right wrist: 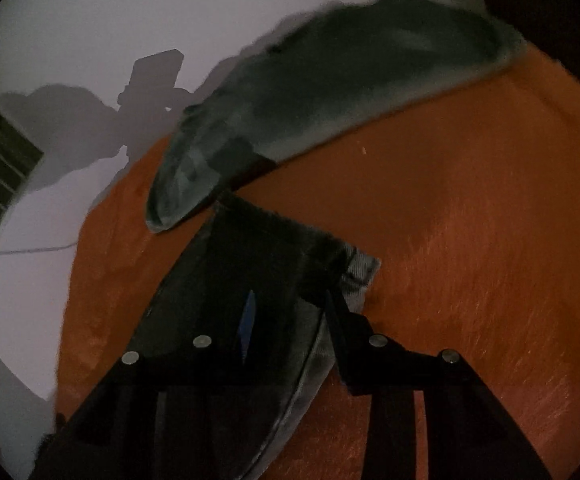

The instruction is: Fold clothes

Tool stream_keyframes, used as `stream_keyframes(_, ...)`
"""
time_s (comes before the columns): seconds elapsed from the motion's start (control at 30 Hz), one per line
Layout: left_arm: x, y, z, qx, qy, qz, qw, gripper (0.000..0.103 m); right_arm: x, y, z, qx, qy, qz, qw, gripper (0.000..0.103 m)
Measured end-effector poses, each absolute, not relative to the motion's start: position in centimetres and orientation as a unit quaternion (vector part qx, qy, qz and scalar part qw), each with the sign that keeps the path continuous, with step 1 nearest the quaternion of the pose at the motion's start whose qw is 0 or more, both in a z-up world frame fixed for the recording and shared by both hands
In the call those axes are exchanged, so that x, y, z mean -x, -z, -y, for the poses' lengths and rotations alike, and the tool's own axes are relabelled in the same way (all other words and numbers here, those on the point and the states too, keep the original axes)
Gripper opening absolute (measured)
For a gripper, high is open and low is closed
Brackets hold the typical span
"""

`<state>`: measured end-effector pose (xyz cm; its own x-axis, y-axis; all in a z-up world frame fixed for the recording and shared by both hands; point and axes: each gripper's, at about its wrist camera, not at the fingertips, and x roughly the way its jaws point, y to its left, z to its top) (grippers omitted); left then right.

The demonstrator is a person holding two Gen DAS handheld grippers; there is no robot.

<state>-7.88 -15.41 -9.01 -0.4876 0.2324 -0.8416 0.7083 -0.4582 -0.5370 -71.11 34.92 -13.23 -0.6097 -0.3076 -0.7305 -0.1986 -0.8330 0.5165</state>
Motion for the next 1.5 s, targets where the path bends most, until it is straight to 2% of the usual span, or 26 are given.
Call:
stream_keyframes(0.13,7.9,9.0,15.2,-0.476,0.707,-0.495,0.168,0.075,71.5,13.8,-34.3,-0.449,0.848,0.282,0.025,0.036)
stream_keyframes(0.17,7.9,9.0,15.2,-0.477,0.707,-0.495,0.168,0.075,71.6,13.7,-34.0,-0.451,0.851,0.268,0.018,0.032)
stream_keyframes(0.2,7.8,9.0,15.2,-0.477,0.706,-0.495,0.167,0.075,71.7,13.7,-33.7,-0.455,0.854,0.250,0.007,0.017)
stream_keyframes(0.23,7.7,9.0,15.2,-0.477,0.706,-0.496,0.167,0.075,71.5,13.6,-33.8,-0.459,0.856,0.239,-0.004,0.008)
stream_keyframes(0.37,6.9,9.2,15.7,-0.473,0.702,-0.505,0.172,0.075,71.6,14.4,-34.5,-0.474,0.840,0.259,-0.046,0.008)
stream_keyframes(0.4,6.7,9.2,15.8,-0.472,0.700,-0.507,0.173,0.075,71.5,14.6,-34.6,-0.476,0.837,0.265,-0.056,0.014)
stream_keyframes(0.43,6.7,9.2,15.9,-0.472,0.699,-0.509,0.174,0.075,71.4,14.6,-34.7,-0.476,0.835,0.267,-0.067,0.032)
stream_keyframes(0.5,6.7,9.2,15.9,-0.474,0.698,-0.507,0.175,0.075,70.7,14.3,-35.1,-0.459,0.839,0.280,-0.080,0.059)
stream_keyframes(0.67,6.8,9.2,15.7,-0.478,0.699,-0.502,0.174,0.075,69.1,13.9,-37.8,-0.417,0.846,0.322,-0.084,0.060)
stream_keyframes(0.77,6.9,9.4,15.8,-0.480,0.697,-0.503,0.175,0.075,69.5,14.5,-38.2,-0.429,0.841,0.321,-0.066,0.051)
stream_keyframes(1.0,7.1,9.5,15.3,-0.487,0.695,-0.498,0.180,0.075,70.9,14.3,-38.0,-0.442,0.835,0.326,-0.047,0.050)
stream_keyframes(1.03,7.1,9.6,15.2,-0.488,0.693,-0.499,0.180,0.075,71.5,14.5,-37.8,-0.452,0.832,0.317,-0.053,0.042)
stream_keyframes(1.1,7.0,9.7,15.0,-0.489,0.691,-0.501,0.180,0.075,71.8,14.5,-37.7,-0.460,0.832,0.304,-0.066,0.034)
stream_keyframes(1.17,6.8,9.7,14.8,-0.489,0.689,-0.502,0.181,0.075,71.8,14.1,-37.5,-0.463,0.837,0.280,-0.082,0.017)
stream_keyframes(1.2,6.7,9.7,14.8,-0.490,0.689,-0.503,0.182,0.075,71.8,13.8,-37.3,-0.461,0.841,0.268,-0.092,0.014)
stream_keyframes(1.23,6.6,9.7,14.8,-0.490,0.688,-0.504,0.182,0.075,71.7,13.4,-37.1,-0.458,0.845,0.256,-0.102,0.004)
stream_keyframes(1.27,6.5,9.6,14.8,-0.489,0.688,-0.504,0.182,0.075,71.4,12.7,-37.4,-0.443,0.855,0.244,-0.115,0.000)
stream_keyframes(1.33,6.3,9.5,14.8,-0.489,0.688,-0.505,0.180,0.075,70.5,10.8,-38.2,-0.401,0.878,0.220,-0.145,0.000)
stream_keyframes(1.4,6.1,9.4,14.7,-0.486,0.691,-0.505,0.176,0.075,70.4,10.7,-39.7,-0.401,0.875,0.238,-0.131,0.000)
stream_keyframes(1.47,6.0,9.1,14.9,-0.479,0.695,-0.506,0.178,0.075,70.7,12.3,-41.2,-0.418,0.846,0.326,-0.059,0.002)
stream_keyframes(1.5,5.9,9.0,15.0,-0.475,0.696,-0.507,0.181,0.075,70.9,13.1,-41.5,-0.429,0.827,0.362,-0.032,0.009)
